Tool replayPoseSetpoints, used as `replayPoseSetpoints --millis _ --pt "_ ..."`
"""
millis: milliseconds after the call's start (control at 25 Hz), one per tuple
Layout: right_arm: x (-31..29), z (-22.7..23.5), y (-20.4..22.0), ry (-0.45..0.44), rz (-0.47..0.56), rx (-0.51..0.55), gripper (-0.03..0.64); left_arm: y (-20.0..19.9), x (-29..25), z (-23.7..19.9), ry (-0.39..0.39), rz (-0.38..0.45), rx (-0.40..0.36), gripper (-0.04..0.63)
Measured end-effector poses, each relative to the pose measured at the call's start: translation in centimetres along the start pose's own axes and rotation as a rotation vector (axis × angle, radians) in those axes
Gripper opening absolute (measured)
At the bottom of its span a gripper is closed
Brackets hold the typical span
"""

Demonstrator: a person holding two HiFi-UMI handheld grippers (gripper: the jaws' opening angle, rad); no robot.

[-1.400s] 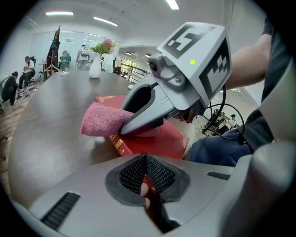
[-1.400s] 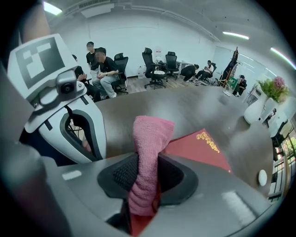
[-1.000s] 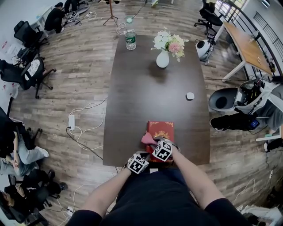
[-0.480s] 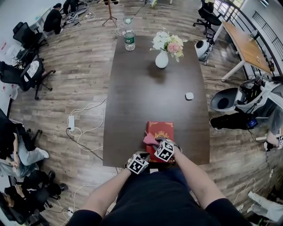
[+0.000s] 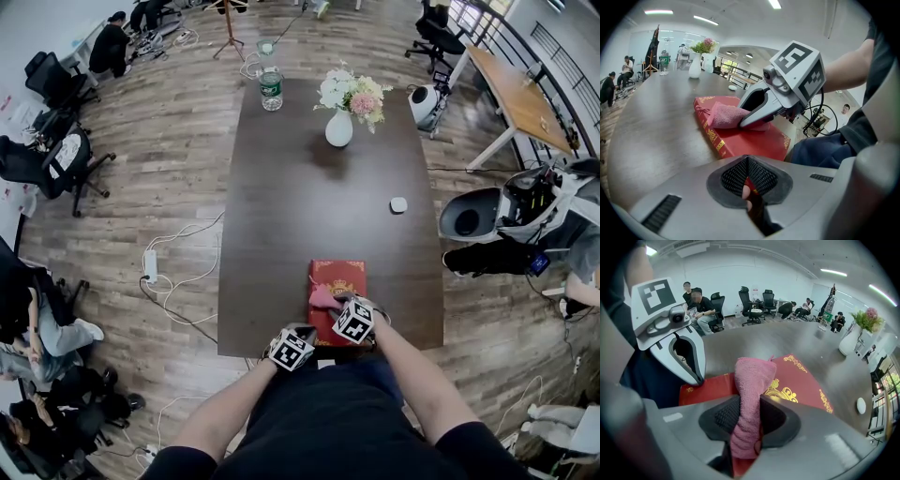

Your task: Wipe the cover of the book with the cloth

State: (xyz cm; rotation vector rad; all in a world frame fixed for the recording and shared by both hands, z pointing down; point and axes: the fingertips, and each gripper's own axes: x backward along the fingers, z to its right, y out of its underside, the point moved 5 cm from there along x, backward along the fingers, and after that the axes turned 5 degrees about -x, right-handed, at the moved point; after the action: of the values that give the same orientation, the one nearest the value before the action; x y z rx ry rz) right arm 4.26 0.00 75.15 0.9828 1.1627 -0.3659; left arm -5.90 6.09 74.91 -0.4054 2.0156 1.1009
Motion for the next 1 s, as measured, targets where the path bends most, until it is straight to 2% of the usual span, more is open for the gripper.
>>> replayPoseSetpoints --millis 480,1000 --pt "1.1 0.6 1.6 0.024 -0.007 -0.027 0.117 0.1 -0.2 0.1 -0.002 0.020 -0.016 -0.005" --pt "1.8 1.5 3.1 0.048 -0.011 -0.056 0.117 0.3 -0.1 0.0 -0.002 -0.003 -0.009 -0.005"
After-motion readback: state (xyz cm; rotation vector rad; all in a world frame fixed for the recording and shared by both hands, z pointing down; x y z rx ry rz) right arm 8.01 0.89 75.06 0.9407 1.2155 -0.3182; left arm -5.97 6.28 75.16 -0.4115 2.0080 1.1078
